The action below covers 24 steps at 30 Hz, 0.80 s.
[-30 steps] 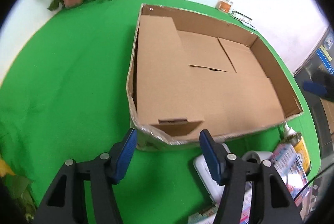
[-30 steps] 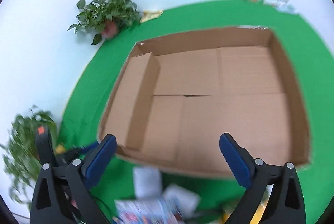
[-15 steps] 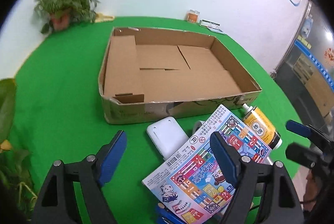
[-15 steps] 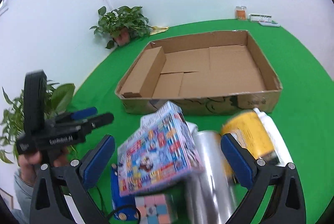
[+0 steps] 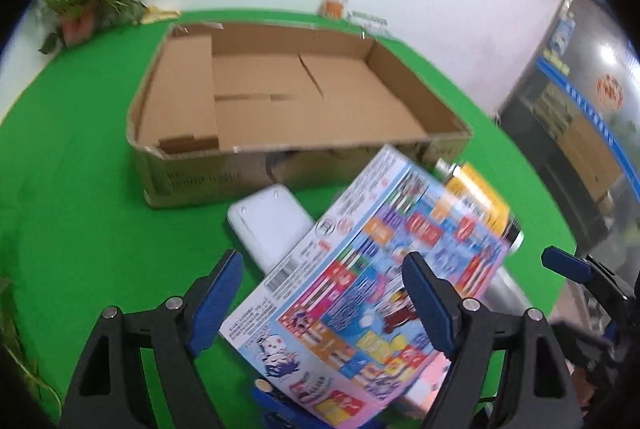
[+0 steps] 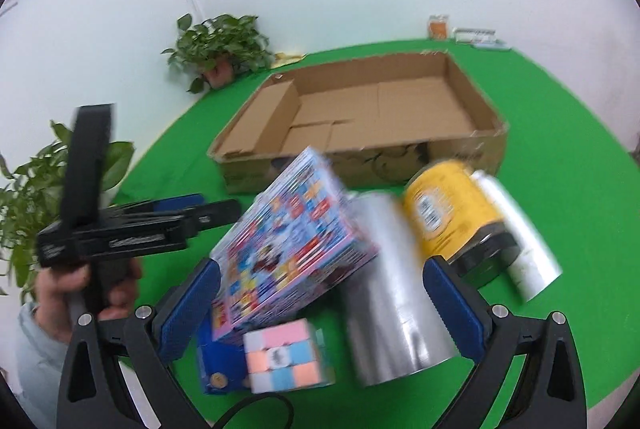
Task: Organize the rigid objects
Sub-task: 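Grasp the colourful board-game box with the right gripper and lift it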
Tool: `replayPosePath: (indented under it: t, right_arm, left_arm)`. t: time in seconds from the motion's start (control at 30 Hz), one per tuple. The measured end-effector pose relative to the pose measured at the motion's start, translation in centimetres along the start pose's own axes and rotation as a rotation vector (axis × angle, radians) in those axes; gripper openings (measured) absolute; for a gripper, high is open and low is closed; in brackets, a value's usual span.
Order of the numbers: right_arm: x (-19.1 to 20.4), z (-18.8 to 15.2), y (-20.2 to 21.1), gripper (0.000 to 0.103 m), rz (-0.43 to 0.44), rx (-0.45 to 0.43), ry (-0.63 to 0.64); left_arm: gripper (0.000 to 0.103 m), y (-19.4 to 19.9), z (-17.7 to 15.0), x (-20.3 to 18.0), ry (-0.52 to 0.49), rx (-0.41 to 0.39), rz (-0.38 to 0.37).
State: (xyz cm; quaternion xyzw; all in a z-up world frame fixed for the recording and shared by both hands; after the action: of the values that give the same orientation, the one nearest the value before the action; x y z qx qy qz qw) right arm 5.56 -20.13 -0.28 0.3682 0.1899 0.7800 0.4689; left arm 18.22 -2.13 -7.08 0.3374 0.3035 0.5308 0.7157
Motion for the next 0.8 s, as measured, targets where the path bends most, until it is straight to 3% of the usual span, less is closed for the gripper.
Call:
replayPosePath:
  t: [0.1,0.17,0.27,0.37,0.6,0.7,0.8]
  right_arm:
    - [1.1,-2.1,-1.2,0.102,0.083,0.046,-0.013]
    - [1.9,-3.2,-1.7,0.102,0.135,0.062,-0.015]
    - [2.3,-4.4,-2.6,0.102,0.158,0.073,-0.017]
    - [2.4,-5.5,-4.2,0.101,0.179,0.111,-0.047]
    - [2.5,-4.9,-6.4,0.089,0.141,0.075,-0.068]
    - [2.2,-4.6,-7.7,0.076,0.112,0.099,-0.072]
    - [1.5,-4.3,-9.0,0.072,0.090,0.124,-0.101]
  left_arm:
    - [0.082,-1.7,-0.5,-0.2,-0.045,0.044,-0.046]
    - [0.082,-2.9,-0.7,0.0,-0.023,0.070,-0.094]
    - [0.082,-3.5,-0.9,0.7,0.057,0.100,-0.186]
    - [0.082,-3.5,-1.4,0.9,0.054,0.128,-0.205]
    - [0.082,-3.8,-1.9,1.1,0.042,0.198,-0.240]
    - [0.082,-4.3,-1.4,1.5,0.032,0.203,-0.247]
    - [0.085,-5.4,-0.7,1.8,0.023,0.215,-0.289]
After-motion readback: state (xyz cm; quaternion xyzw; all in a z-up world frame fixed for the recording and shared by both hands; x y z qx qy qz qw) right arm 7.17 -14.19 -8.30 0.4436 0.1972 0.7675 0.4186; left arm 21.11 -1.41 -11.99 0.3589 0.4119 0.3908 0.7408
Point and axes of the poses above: each gripper's, at about its wrist camera, not at the fingertips, and y roughly against the way its jaws point, x to its left, z to its top, the point moved 8 cm from there along -y, roughly the way its jaws point, and after that the axes turned 12 degrees about z, right-handed, at the moved point
